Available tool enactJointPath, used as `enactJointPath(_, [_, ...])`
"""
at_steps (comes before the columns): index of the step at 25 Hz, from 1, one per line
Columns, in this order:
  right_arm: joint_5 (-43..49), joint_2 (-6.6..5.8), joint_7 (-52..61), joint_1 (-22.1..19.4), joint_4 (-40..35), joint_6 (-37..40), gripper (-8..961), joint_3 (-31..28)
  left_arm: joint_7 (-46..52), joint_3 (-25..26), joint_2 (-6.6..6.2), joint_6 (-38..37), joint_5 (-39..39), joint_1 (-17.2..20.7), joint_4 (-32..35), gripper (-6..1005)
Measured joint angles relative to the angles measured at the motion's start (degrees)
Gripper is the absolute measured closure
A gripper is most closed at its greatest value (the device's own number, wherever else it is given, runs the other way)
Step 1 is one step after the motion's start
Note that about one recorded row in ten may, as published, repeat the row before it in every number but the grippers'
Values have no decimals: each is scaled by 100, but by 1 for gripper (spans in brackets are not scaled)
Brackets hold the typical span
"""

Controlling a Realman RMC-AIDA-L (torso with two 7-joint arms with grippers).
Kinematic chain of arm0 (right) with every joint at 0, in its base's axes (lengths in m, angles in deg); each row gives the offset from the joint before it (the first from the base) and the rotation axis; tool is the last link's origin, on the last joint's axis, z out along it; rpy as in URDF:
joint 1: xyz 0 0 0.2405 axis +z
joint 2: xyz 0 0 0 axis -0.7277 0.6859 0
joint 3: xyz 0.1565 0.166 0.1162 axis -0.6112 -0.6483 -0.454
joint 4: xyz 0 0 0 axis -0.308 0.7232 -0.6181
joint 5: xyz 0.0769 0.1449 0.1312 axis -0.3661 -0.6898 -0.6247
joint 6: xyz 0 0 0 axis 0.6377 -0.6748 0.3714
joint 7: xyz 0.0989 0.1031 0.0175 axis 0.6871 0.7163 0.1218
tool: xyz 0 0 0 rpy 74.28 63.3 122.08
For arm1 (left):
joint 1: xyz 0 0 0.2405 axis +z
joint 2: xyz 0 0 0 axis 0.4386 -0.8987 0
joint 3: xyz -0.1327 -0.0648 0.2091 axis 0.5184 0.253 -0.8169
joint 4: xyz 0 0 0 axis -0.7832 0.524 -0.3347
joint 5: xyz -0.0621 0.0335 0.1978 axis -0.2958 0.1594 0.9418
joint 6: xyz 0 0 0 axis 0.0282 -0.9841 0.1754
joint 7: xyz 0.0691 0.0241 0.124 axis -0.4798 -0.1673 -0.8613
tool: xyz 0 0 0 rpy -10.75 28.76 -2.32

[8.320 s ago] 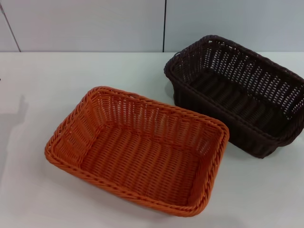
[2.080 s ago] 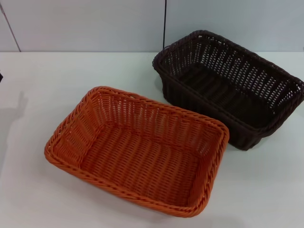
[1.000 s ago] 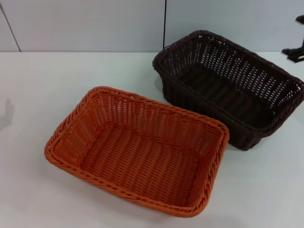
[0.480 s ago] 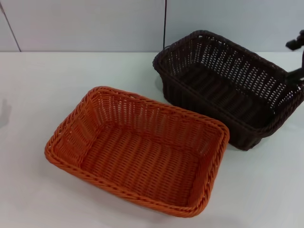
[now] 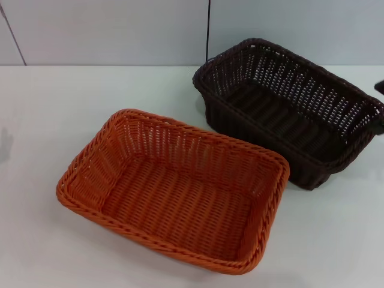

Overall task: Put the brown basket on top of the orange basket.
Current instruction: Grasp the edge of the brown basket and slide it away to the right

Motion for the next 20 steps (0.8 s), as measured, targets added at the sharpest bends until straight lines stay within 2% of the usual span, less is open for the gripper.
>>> enactJointPath(1, [0,0,0,0,0,0,189,0,0,2,1,0,-2,-11,23,235])
enactJointPath(3, [-162,-111,-69,58,230,233,189,-185,-1,2,13,0,-4,-38,83,235])
enactJointPath(5, [-283,-131,-113,32,278,282,188,-263,-1,3,18,0,-6,-45,115,235])
enactJointPath(13, [-348,-92,-181,-16,320,546,186,-337,0,1,36,0,-11,-48,149,235])
enactJointPath(16, [-366,-122,-182,3,299,644,186,-384,2,103,63,4,-11,-53,217,235])
enactJointPath(17, [-367,-150,-184,10,297,675,185,-408,2,103,63,4,-11,-53,217,235])
enactJointPath(18, [-366,-257,-279,20,299,677,185,-443,2,103,63,4,-11,-53,217,235])
enactJointPath(19, [-366,-257,-279,20,299,677,185,-443,2,157,92,4,-10,-53,244,235])
enactJointPath(20, [-359,-316,-343,16,301,659,184,-444,1,164,105,4,-12,-50,261,235])
